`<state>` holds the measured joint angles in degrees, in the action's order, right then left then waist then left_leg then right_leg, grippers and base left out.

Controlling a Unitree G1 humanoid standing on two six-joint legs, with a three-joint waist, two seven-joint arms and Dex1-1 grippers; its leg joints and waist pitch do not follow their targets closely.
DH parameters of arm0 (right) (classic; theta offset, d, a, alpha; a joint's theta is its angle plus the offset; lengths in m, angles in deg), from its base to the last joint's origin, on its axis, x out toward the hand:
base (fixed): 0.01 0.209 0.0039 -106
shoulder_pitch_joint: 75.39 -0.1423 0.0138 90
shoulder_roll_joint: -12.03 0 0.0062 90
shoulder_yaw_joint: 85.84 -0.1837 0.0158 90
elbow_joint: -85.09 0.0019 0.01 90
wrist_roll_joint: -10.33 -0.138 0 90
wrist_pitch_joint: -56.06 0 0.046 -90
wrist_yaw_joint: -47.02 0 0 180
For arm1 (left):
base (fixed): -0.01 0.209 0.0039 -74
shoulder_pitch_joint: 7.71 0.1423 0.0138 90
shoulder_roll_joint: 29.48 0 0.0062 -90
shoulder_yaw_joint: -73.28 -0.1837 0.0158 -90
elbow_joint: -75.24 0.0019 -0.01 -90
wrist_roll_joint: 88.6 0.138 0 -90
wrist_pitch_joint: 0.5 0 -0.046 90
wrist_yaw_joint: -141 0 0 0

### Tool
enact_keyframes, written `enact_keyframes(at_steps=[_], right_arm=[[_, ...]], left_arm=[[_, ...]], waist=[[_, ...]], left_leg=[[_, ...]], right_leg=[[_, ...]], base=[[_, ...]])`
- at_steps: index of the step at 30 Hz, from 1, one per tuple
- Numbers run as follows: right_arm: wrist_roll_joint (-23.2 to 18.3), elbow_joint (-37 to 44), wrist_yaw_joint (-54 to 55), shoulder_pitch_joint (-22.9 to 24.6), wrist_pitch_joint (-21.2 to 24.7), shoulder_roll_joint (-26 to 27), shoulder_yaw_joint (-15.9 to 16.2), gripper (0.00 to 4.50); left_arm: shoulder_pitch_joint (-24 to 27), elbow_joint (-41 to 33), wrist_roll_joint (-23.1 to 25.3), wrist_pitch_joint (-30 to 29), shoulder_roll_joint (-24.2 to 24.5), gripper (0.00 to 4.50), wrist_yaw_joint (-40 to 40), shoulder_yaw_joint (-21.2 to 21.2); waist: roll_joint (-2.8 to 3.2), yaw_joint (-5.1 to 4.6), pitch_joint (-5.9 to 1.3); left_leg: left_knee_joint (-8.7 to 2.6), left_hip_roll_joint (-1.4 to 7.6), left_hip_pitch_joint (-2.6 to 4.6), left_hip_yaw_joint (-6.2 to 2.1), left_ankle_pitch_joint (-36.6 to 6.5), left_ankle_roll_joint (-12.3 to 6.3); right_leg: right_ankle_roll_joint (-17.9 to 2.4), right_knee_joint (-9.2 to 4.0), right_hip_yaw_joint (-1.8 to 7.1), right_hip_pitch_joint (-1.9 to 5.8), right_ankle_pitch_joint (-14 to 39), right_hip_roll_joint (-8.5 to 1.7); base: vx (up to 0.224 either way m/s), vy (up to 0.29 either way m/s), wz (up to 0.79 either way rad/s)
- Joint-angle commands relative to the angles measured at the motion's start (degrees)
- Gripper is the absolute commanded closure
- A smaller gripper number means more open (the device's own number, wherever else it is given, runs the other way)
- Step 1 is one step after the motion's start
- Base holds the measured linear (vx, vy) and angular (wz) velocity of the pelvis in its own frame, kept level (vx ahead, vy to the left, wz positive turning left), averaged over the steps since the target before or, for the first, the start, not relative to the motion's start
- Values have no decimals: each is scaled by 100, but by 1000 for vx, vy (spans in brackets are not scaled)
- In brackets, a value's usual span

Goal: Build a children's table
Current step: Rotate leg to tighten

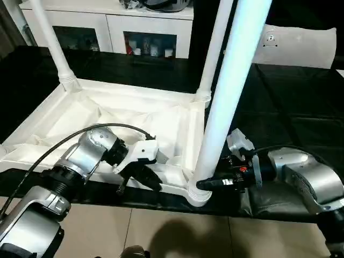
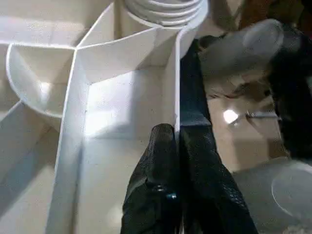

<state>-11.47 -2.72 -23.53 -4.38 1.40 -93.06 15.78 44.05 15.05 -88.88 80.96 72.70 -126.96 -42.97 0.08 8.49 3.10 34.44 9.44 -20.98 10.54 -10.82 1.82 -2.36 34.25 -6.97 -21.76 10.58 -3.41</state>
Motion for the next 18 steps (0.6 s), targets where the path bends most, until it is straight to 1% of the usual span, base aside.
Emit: enact_keyframes(at_steps=[1,2,3,4,5,6,7,8,9,10,11,12,13,14,15,16,17,18], right_arm=[[-300,247,137,28,205,217,82,241],[-20,151,905,23,226,598,8,241],[225,3,1646,-38,303,983,-93,241],[312,-67,1940,-79,347,1143,-143,241],[312,-67,1940,-79,347,1143,-143,241],[481,-289,2779,-202,431,1648,-371,243],[530,-368,3084,-254,471,1830,-446,245],[613,-433,3356,-302,489,1973,-487,246],[700,-477,3687,-358,594,2155,-532,246],[700,-477,3687,-358,594,2155,-532,246],[765,-524,3974,-411,652,2330,-578,247],[950,-661,4615,-540,747,2772,-676,247],[950,-661,4615,-540,747,2772,-676,247],[1035,-711,4756,-574,644,2893,-639,247],[1121,-744,4818,-590,425,2987,-560,247],[1124,-745,4819,-591,421,2991,-559,215],[1146,-737,4862,-580,311,3050,-604,215],[1143,-732,4890,-570,265,3069,-644,182]], left_arm=[[-51,-84,-10,-125,-251,450,397,81],[-48,-110,-54,-467,-461,450,820,224],[-66,-108,-28,-694,-638,450,1211,321],[-79,-97,-5,-755,-705,450,1363,350],[-79,-97,-5,-755,-705,450,1363,350],[-122,-49,41,-1040,-940,450,1869,483],[-150,-16,81,-1143,-1048,450,2125,542],[-185,32,104,-1248,-1161,450,2381,613],[-233,82,101,-1422,-1319,450,2711,725],[-233,82,101,-1422,-1319,450,2711,725],[-278,120,89,-1588,-1463,450,3012,833],[-367,133,102,-1868,-1742,450,3600,1059],[-369,133,102,-1868,-1747,450,3600,1064],[-411,155,116,-1912,-1832,450,3822,1149],[-471,178,174,-1919,-1890,450,3992,1205],[-473,178,178,-1920,-1891,450,3996,1205],[-502,154,210,-1904,-1890,450,4003,1218],[-513,142,209,-1884,-1884,450,3991,1226]], waist=[[-9,-52,-369],[-20,-80,-356],[-14,-95,-343],[-33,-155,-316],[-35,-172,-312],[-49,-214,-314],[16,-290,-294],[-11,-357,-304],[-16,-411,-317],[-7,-427,-323],[-11,-437,-338],[0,-499,-356],[-1,-516,-363],[-12,-516,-369],[-12,-497,-374],[-11,-486,-374],[-13,-461,-402],[15,-454,-424]], left_leg=[[-406,517,136,-202,-982,-139],[-413,497,130,-203,-1084,-59],[-422,500,140,-215,-1134,-10],[-425,471,159,-233,-1334,83],[-427,457,177,-244,-1418,125],[-414,423,176,-247,-1472,124],[-419,429,200,-258,-1566,178],[-423,431,221,-285,-1726,210],[-441,456,203,-288,-1660,192],[-450,456,189,-292,-1615,176],[-452,460,187,-292,-1580,163],[-455,470,146,-274,-1319,128],[-450,465,143,-267,-1251,140],[-429,433,134,-248,-1148,82],[-422,425,138,-238,-1082,36],[-416,424,120,-225,-933,-37],[-414,425,100,-218,-719,-115],[-415,440,79,-226,-483,-186]], right_leg=[[-687,-503,453,228,1944,-720],[-614,-537,447,234,2226,-726],[-611,-545,439,211,2313,-726],[-534,-595,401,196,2698,-720],[-467,-622,386,200,2904,-729],[-321,-671,373,221,3165,-744],[-354,-676,365,175,3230,-728],[-272,-733,325,208,3350,-736],[-315,-690,358,225,3079,-732],[-365,-680,362,228,2936,-720],[-396,-668,372,238,2792,-723],[-595,-586,424,246,2210,-713],[-674,-566,430,242,2078,-716],[-721,-567,429,259,1983,-720],[-719,-574,438,272,1936,-729],[-724,-558,452,278,1804,-726],[-727,-517,454,306,1506,-709],[-795,-451,457,321,1086,-697]], base=[[0,0,0],[0,0,0],[0,0,0],[0,0,0],[0,0,0],[0,0,0],[0,0,0],[0,0,0],[0,0,0],[0,0,0],[0,0,0],[0,0,0],[0,0,0],[0,0,0],[0,0,0],[0,0,0],[0,0,0],[0,0,0]])
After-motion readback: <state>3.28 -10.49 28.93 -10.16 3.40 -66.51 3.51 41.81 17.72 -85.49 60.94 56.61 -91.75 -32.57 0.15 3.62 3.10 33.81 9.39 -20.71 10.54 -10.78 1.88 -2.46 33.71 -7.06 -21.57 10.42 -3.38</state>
